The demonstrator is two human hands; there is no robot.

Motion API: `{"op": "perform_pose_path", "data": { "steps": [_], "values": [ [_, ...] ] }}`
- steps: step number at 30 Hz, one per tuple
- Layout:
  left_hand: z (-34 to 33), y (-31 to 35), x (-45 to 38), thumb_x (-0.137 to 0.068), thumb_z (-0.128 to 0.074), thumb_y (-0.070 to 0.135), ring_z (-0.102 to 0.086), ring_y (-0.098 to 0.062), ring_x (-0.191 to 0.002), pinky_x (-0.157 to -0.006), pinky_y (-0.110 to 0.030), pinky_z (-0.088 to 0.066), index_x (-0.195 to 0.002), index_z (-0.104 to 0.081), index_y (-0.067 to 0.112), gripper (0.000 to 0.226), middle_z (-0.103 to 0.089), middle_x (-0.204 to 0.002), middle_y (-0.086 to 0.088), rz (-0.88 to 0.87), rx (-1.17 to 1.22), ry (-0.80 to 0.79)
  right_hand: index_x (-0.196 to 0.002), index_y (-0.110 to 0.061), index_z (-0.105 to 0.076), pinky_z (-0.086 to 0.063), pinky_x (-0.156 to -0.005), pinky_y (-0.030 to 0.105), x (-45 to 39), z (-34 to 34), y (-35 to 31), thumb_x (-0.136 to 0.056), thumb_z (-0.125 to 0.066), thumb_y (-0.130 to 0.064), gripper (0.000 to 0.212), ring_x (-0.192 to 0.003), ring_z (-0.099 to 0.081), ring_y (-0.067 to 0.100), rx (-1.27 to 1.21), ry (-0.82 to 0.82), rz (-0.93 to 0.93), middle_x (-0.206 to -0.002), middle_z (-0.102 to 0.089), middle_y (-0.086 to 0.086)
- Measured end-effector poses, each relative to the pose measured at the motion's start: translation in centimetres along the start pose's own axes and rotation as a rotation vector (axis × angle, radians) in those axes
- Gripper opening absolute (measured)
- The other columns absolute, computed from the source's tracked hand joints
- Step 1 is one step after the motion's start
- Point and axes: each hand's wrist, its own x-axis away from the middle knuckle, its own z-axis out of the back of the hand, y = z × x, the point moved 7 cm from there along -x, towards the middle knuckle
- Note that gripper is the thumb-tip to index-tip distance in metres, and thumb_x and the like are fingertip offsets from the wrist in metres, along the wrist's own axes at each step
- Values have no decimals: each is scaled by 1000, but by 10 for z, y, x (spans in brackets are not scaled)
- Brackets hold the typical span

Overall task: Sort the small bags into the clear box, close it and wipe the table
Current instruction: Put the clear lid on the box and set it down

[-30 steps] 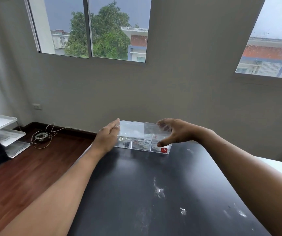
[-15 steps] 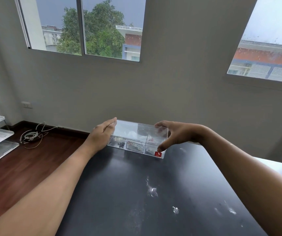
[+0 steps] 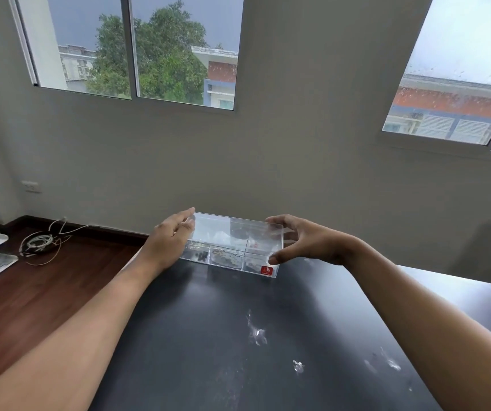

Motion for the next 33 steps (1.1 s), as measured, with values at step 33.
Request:
{"op": "perform_pose_path", "data": {
  "steps": [33],
  "values": [
    [-2,23,20,-90,-40,68,-39,-20,-147,-121,-49,-30,-144,-54,21,73,-51,-151,-8,-233,-346,126,-161,-30,-18,-28,-122,34,50,-25,-21,-66,-87,-63,122,-148,-35,19,415,210,-12,-164,-26,-1]
  ]
}}
